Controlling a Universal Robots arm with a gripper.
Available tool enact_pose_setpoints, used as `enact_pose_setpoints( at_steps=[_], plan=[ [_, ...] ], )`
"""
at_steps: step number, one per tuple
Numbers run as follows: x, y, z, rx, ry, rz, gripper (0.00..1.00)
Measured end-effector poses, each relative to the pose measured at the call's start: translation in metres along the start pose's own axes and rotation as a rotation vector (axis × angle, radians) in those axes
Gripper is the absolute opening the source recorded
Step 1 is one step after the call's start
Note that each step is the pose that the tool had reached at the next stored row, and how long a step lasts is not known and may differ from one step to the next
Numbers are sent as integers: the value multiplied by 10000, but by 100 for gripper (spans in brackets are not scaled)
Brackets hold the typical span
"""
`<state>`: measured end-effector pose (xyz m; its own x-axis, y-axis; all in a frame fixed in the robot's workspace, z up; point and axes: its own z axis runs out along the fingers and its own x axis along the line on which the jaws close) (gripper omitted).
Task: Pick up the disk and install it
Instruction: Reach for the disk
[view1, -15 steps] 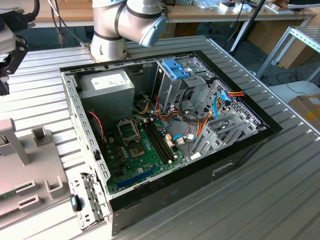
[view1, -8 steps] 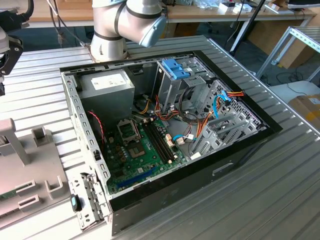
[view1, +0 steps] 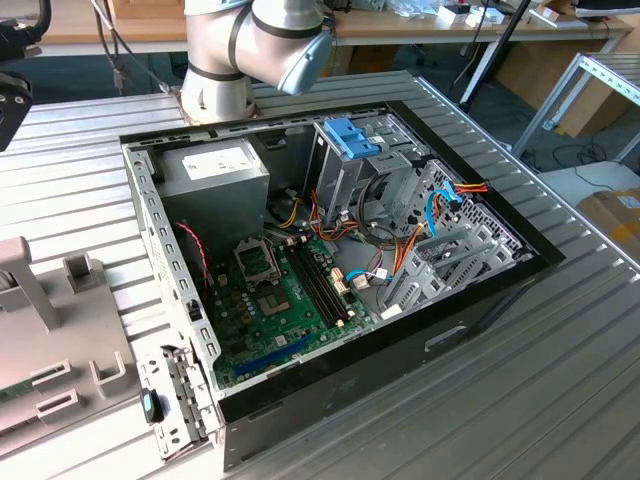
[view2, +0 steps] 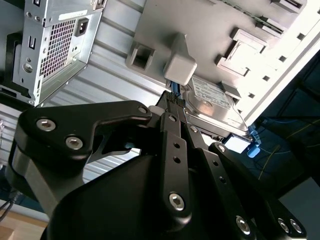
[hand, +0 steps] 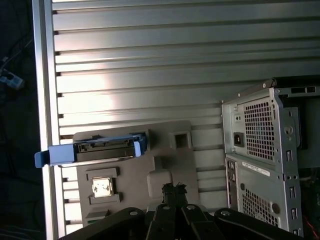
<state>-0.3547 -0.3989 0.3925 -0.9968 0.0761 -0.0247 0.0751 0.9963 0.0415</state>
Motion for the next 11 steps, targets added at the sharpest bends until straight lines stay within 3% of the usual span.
enact_pose_setpoints(
  at_steps=[5, 11],
  plan=[
    [90, -7, -2, 1, 0, 0, 11],
    [143, -11, -3, 2, 0, 0, 11]
  ],
)
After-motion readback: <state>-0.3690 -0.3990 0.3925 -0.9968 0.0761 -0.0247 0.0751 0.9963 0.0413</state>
